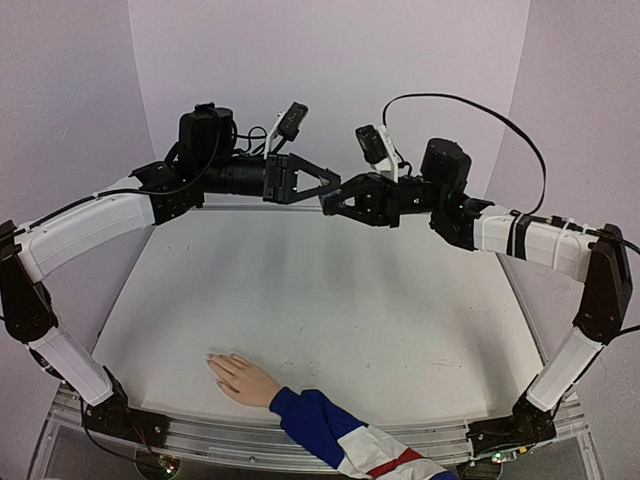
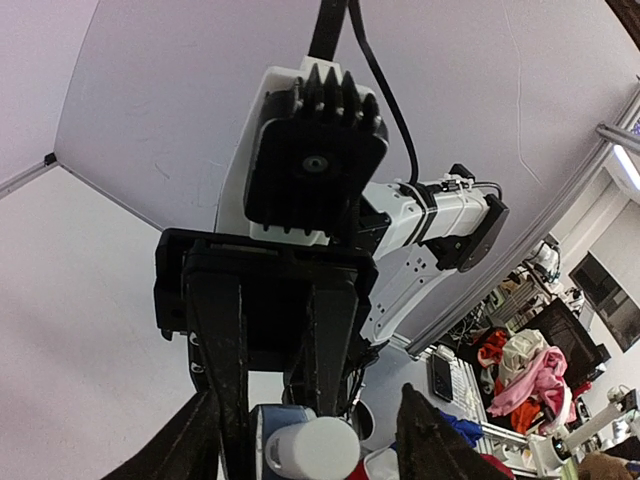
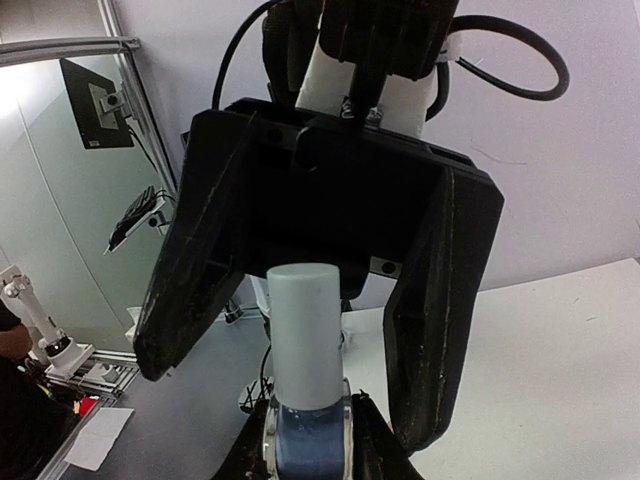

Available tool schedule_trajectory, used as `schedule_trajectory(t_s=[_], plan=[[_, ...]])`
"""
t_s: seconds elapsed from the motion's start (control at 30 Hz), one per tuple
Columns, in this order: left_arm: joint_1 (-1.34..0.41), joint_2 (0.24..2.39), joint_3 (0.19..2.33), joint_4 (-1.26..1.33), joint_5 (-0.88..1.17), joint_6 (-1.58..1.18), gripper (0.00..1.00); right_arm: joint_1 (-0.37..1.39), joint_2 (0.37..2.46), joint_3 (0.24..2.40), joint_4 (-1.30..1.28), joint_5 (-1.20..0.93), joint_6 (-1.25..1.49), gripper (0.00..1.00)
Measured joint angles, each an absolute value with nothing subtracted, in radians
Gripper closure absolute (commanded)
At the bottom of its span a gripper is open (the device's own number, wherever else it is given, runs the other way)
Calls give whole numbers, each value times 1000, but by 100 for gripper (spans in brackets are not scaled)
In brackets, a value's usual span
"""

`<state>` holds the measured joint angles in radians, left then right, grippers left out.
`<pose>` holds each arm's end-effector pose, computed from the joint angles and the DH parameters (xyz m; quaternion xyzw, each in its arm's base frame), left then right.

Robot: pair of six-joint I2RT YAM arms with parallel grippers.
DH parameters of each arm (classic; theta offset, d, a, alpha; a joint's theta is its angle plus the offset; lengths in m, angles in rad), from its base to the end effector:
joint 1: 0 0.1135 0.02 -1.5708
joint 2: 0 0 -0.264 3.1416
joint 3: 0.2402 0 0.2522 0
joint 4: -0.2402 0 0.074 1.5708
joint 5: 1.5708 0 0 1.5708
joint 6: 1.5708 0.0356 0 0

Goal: Paint the nails

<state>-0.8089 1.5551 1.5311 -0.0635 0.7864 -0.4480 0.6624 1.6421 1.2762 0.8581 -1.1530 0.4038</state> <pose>0.2309 -0.2786 0.4229 0.3769 0.6236 -0.5954 0.3387 0.2693 0.2513 0.3870 -0.5193 0.3666 0.6067 0.4773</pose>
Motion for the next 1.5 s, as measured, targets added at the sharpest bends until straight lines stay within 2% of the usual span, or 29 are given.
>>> schedule_trajectory(t_s=[0.1,0.33,0.47,0.63,0.8,0.93,1.03,1.1,1.17,1.33,1.43,1.5], plan=[[-809,1557,1531,-47,786,-450,59,662,1642,1276,876,-1171,415,100],[-811,1567,1534,-22,782,-469,79,662,1644,1276,883,-1184,421,100],[-811,1571,1536,-12,764,-443,89,661,1644,1274,873,-1164,438,100],[-809,1573,1533,-15,689,-416,95,661,1633,1265,832,-1052,402,100],[-807,1573,1514,8,560,-420,100,704,1574,1243,710,-729,296,100],[-793,1573,1509,7,460,-435,100,883,1544,1242,633,-88,167,100],[-796,1574,1509,6,449,-444,100,979,1544,1242,633,216,78,100],[-800,1577,1510,7,448,-446,96,1003,1544,1242,633,297,38,100],[-801,1580,1512,9,445,-446,86,1006,1544,1242,633,310,12,100],[-802,1581,1515,-6,449,-450,55,979,1544,1234,636,218,-31,100],[-806,1581,1517,-20,464,-451,32,948,1544,1228,626,120,-38,100],[-807,1578,1517,-29,479,-443,20,902,1544,1222,621,3,-20,100]])
